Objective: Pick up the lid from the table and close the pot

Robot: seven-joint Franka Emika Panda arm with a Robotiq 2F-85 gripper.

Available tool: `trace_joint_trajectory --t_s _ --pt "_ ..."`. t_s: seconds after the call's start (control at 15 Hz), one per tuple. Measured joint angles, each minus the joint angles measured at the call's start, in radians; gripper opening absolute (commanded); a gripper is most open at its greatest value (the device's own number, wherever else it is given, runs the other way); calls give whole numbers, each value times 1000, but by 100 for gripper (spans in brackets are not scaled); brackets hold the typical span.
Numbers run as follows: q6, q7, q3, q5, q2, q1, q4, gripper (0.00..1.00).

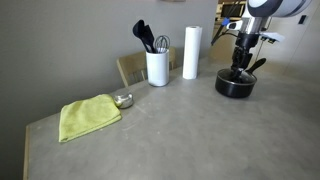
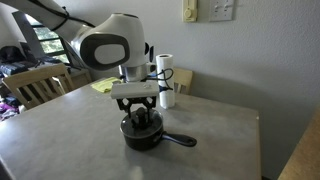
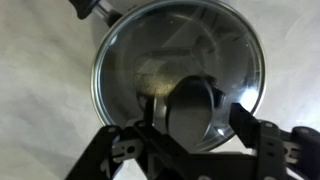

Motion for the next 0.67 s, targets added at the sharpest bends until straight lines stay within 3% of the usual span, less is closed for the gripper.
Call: trace_joint_trajectory --t_s 0.67 --pt "-4 73 -1 -1 -114 27 -8 100"
